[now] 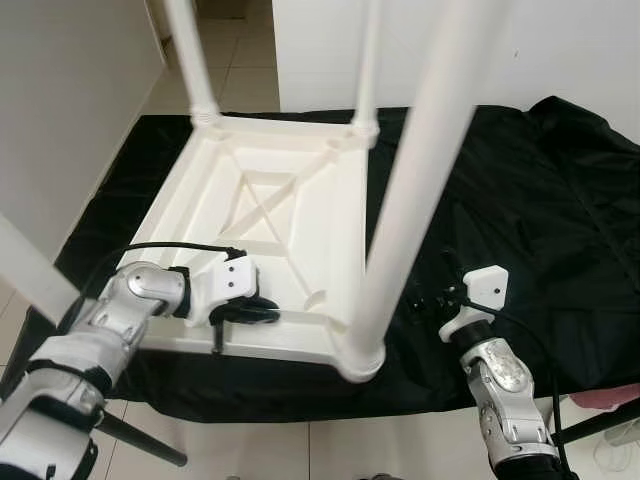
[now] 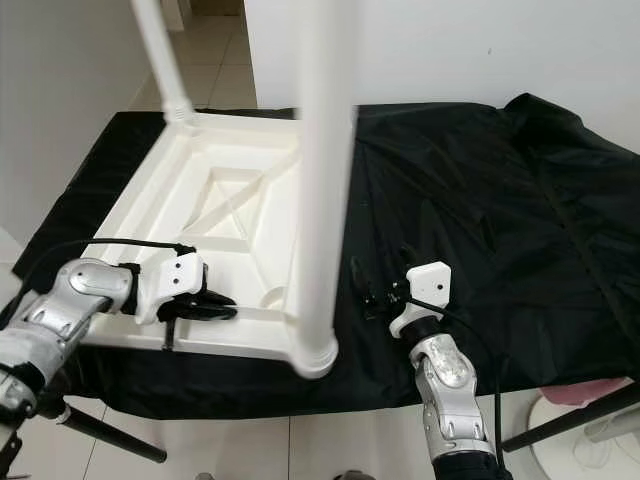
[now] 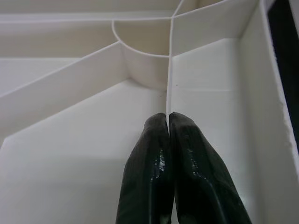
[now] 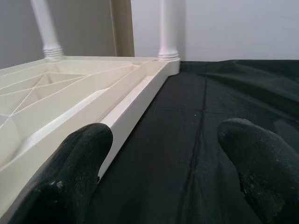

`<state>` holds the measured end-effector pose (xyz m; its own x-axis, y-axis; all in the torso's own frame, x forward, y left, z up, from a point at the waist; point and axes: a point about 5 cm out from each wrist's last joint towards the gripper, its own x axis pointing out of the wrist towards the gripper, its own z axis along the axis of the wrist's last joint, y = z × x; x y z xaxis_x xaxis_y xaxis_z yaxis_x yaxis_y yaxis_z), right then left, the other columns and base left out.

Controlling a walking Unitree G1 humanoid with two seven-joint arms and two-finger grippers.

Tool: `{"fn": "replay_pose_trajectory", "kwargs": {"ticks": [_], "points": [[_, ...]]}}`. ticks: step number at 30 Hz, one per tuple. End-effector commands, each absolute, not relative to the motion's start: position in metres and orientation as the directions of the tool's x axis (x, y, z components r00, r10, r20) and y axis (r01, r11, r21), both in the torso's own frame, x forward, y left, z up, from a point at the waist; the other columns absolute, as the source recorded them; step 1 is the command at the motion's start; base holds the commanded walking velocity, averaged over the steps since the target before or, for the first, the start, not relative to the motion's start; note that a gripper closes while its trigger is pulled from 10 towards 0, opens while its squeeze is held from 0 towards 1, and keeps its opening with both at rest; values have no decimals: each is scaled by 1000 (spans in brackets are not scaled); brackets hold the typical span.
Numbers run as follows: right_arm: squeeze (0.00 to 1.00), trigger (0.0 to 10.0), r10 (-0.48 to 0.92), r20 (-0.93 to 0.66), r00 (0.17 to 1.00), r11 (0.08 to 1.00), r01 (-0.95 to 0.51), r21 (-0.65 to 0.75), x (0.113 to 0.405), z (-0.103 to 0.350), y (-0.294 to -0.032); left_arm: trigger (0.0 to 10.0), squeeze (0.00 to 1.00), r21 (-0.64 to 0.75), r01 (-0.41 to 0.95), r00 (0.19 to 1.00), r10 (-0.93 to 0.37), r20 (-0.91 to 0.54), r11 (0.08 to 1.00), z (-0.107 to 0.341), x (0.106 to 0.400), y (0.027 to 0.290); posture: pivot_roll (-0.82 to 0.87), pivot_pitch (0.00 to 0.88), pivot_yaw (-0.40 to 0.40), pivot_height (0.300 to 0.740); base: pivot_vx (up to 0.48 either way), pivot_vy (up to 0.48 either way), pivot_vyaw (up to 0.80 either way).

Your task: Building children table

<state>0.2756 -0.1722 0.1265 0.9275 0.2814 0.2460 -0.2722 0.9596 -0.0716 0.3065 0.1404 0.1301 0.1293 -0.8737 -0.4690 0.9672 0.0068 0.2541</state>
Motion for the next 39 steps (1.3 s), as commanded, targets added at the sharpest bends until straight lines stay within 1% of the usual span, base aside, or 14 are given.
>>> {"fn": "replay_pose_trajectory", "kwargs": {"ticks": [1, 8, 9, 13, 16, 17, 20, 23, 25, 26, 29, 33, 36, 39], "points": [[0, 10000, 285, 228, 931, 959, -277, -68, 277, 123, -170, 10000, 0, 264, 961, 194, -889, -415, 86, 132, 306, 140, 1, 63, 31, 740, 0, 0, 0], [0, 10000, 267, 232, 936, 964, -262, -51, 278, 122, -170, 10000, 0, 258, 958, 209, -918, -336, 124, 137, 301, 123, 2, 58, 32, 740, 0, 0, 0], [0, 10000, 249, 235, 939, 968, -247, -40, 279, 122, -171, 10000, 1000, 239, 960, 218, -925, -311, 146, 138, 301, 120, 3, 57, 31, 740, 0, 0, 0], [0, 10000, 192, 238, 952, 981, -193, -19, 280, 122, -175, 10000, 1000, 218, 958, 242, -933, -267, 186, 141, 300, 118, 2, 53, 31, 740, 0, 0, 0], [0, 10000, 118, 234, 965, 992, -123, 4, 279, 119, -180, 10000, 1000, 209, 942, 302, -935, -185, 262, 154, 300, 115, 12, 54, 20, 740, 0, 0, 0], [0, 10000, 87, 228, 970, 995, -94, 17, 277, 118, -182, 10000, 0, 195, 936, 321, -937, -135, 293, 162, 298, 113, 16, 54, 17, 740, 0, 0, 0], [0, 10000, 48, 221, 974, 995, -65, 70, 275, 116, -180, 10000, 0, 151, 929, 348, -936, -55, 337, 174, 291, 111, 16, 55, 10, 740, 0, 0, 0], [0, 10000, 32, 219, 975, 995, -51, 80, 273, 115, -178, 10000, 0, 133, 919, 379, -924, -45, 370, 173, 288, 113, 17, 52, 6, 740, 0, 0, 0], [0, 10000, 9, 232, 973, 995, -31, 95, 267, 116, -176, 10000, 0, 113, 885, 457, -889, -19, 452, 168, 285, 120, 20, 52, -5, 740, 0, 0, 0], [0, 10000, 9, 232, 973, 995, -31, 95, 267, 116, -176, 10000, 0, 113, 885, 457, -889, -19, 452, 168, 285, 120, 20, 52, -5, 740, 0, 0, 0], [0, 10000, 6, 272, 962, 994, -35, 101, 254, 122, -177, 10000, 0, 80, 833, 547, -836, 29, 548, 165, 276, 131, 16, 51, -19, 740, 0, 0, 0], [0, 10000, 8, 291, 957, 997, -30, 71, 243, 126, -180, 10000, 0, 18, 782, 621, -782, 45, 622, 160, 268, 137, 15, 47, -25, 740, 0, 0, 0], [0, 10000, 5, 296, 955, 998, -25, 63, 238, 128, -181, 10000, 0, 9, 764, 643, -764, 57, 645, 159, 262, 138, 18, 42, -30, 740, 0, 0, 0], [0, 10000, -4, 306, 952, 998, -16, 64, 226, 132, -181, 10000, 0, -33, 693, 720, -689, 83, 721, 155, 245, 140, 18, 36, -33, 740, 0, 0, 0]]}}
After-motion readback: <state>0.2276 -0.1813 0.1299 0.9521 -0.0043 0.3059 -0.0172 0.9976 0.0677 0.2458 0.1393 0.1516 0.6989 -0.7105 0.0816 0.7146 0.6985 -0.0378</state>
